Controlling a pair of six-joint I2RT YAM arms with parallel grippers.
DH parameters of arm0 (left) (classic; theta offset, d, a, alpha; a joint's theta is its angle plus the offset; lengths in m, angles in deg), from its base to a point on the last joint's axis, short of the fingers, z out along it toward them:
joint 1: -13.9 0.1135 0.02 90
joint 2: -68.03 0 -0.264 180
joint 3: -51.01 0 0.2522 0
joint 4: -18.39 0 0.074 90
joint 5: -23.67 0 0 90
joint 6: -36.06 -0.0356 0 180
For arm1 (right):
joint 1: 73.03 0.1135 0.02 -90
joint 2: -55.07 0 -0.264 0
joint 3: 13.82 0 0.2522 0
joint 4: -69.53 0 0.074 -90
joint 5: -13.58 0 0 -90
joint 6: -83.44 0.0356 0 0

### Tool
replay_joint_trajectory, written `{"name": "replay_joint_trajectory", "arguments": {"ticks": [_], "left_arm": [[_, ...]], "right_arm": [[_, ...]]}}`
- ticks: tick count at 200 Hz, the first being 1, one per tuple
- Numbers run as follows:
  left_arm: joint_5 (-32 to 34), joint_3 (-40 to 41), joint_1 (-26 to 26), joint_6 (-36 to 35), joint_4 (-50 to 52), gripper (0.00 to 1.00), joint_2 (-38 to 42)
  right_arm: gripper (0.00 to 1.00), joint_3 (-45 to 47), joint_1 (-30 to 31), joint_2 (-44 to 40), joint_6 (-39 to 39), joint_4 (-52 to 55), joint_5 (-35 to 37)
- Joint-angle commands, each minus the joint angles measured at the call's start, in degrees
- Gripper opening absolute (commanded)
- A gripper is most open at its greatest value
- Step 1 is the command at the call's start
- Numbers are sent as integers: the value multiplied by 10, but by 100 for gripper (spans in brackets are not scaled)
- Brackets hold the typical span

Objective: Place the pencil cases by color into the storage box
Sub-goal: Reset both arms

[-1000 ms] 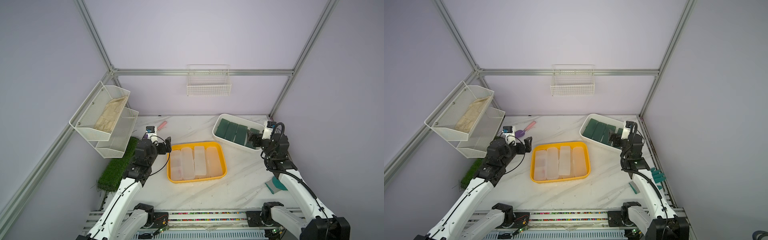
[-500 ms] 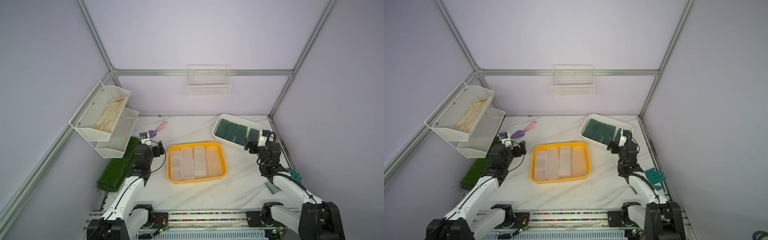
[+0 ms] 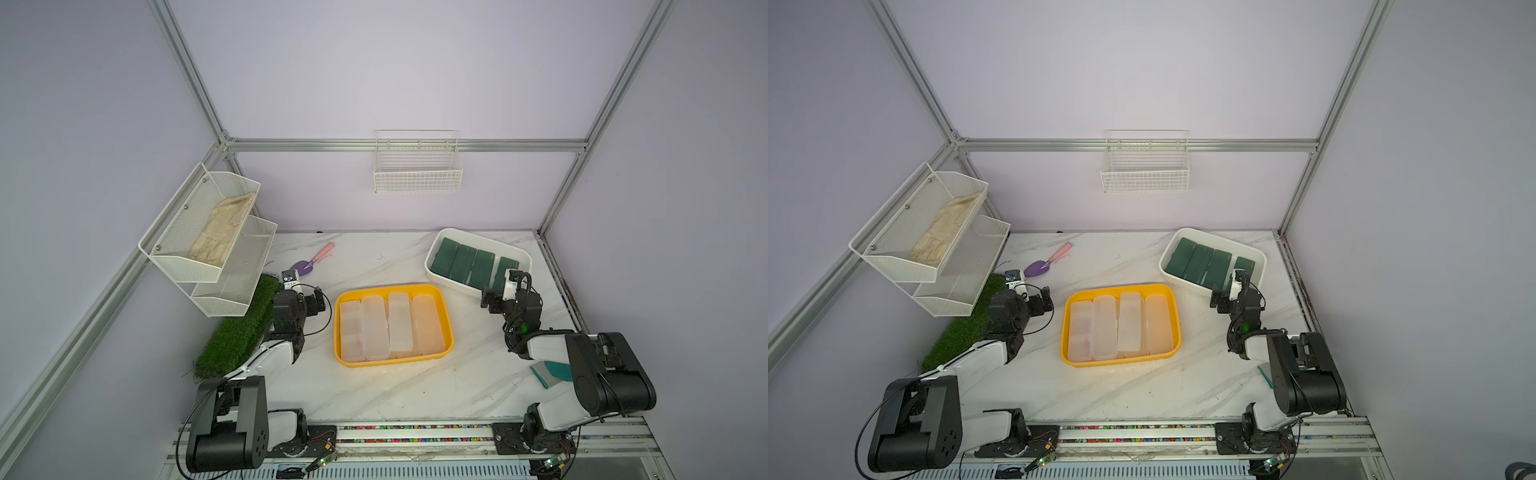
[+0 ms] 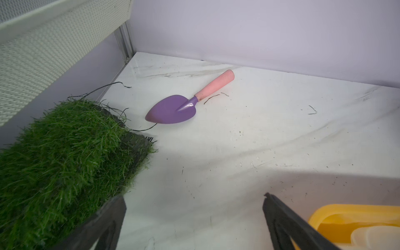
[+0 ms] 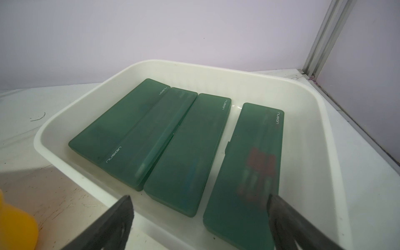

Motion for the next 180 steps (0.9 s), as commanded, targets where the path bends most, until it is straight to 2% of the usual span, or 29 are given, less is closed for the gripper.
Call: {"name": "replay_joint_trajectory", "arguments": {"ticks": [1, 16, 36, 46, 70, 80, 102, 118, 129, 140, 180], "left_arm": [[-14, 15, 4, -38, -120, 100, -41], [-19, 15, 4, -51, -162, 100, -88], [-39, 9, 4, -46, -172, 100, -116], [-41, 20, 4, -54, -210, 100, -129], [-37, 27, 4, -48, -210, 100, -123], [-31, 32, 2, -49, -211, 100, -124], [-26, 73, 1, -57, -337, 100, -158], [-19, 58, 1, -49, -288, 100, -147], [-18, 49, 1, -45, -264, 100, -144], [-20, 51, 1, -47, -272, 100, -146], [-23, 57, -1, -57, -291, 100, -150]], "right_arm": [[97, 6, -2, 30, -15, -99, -9], [97, 5, -4, 46, -17, -113, -16], [97, 13, -5, 70, -22, -150, -27], [97, 16, -5, 84, -22, -168, -27], [97, 15, -5, 127, -27, -211, -44], [97, 12, -5, 123, -23, -197, -40], [97, 13, -5, 124, -28, -201, -46], [97, 3, -5, 128, -20, -192, -43], [97, -22, -9, 128, -8, -141, -38], [97, -27, -26, 130, -1, -132, -64], [97, -21, -27, 124, -8, -136, -58]]}}
